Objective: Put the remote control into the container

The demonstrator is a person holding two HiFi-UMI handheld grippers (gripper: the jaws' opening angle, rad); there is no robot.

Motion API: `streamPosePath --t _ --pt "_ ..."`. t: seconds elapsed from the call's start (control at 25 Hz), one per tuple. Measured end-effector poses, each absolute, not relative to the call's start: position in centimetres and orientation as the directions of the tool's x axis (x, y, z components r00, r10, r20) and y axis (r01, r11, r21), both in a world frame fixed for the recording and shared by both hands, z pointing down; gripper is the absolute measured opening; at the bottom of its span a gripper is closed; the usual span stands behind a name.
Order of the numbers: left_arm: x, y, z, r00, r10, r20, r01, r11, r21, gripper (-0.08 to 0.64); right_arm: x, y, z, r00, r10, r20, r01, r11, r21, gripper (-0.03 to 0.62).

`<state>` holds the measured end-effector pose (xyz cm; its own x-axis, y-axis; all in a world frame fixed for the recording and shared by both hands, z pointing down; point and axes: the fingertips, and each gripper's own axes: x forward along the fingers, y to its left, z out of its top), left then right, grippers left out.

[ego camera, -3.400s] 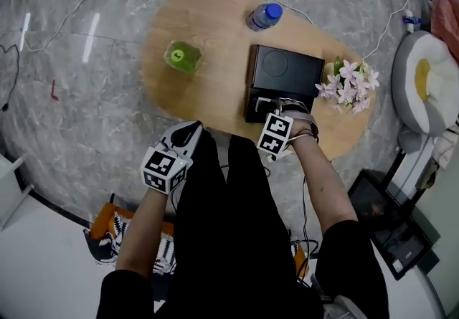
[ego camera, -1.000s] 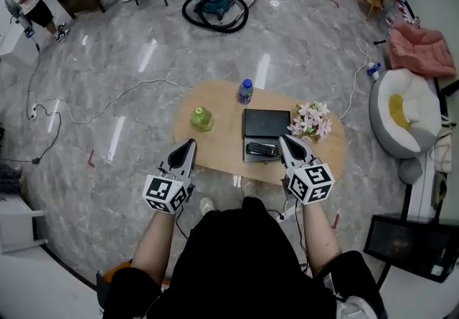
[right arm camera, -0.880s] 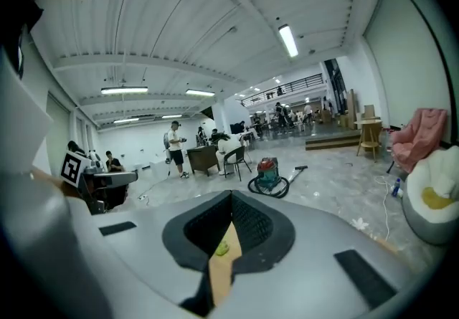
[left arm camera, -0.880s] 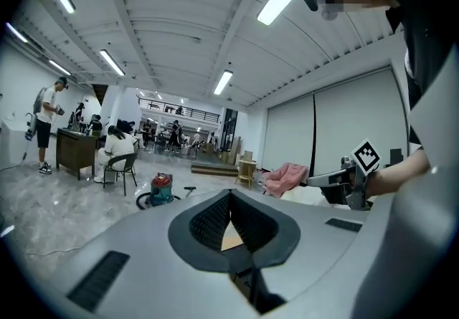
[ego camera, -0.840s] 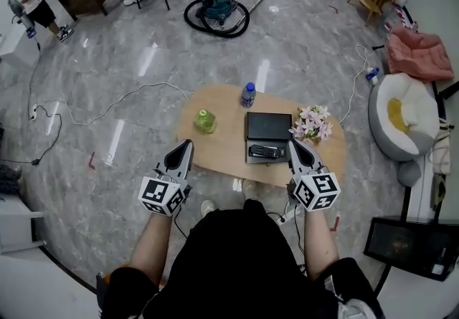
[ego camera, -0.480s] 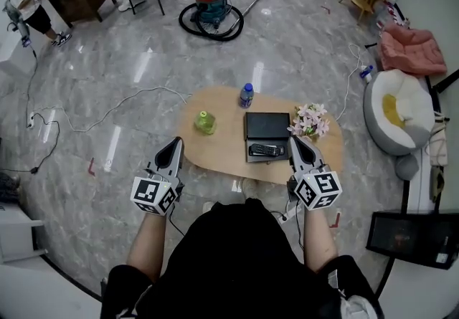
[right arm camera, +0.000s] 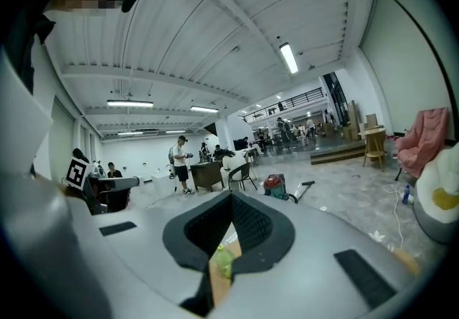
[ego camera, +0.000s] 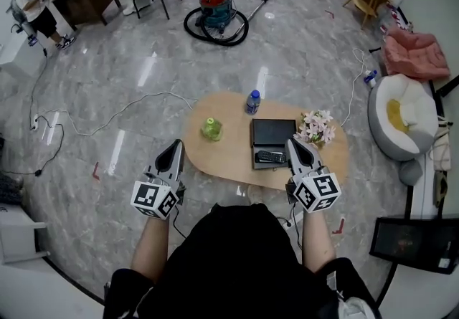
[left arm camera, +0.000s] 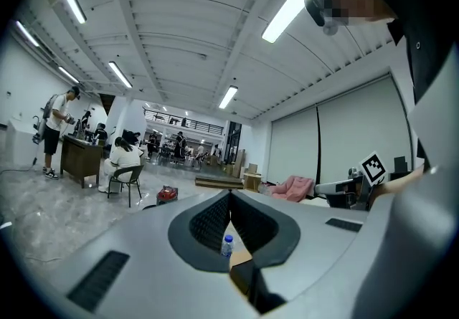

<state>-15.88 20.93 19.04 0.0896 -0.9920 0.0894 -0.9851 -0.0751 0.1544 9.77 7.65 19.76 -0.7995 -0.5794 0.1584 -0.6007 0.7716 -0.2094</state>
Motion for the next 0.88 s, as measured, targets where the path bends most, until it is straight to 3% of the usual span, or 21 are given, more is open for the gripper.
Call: streamPosePath --t 0.88 --pt "-17.4 20.4 18.5 0.069 -0.994 0.081 -0.988 -0.057 0.143 0.008 7.6 6.4 18.9 -0.833 -0.539 0.129 -0.554 0.805 -0.214 0.008"
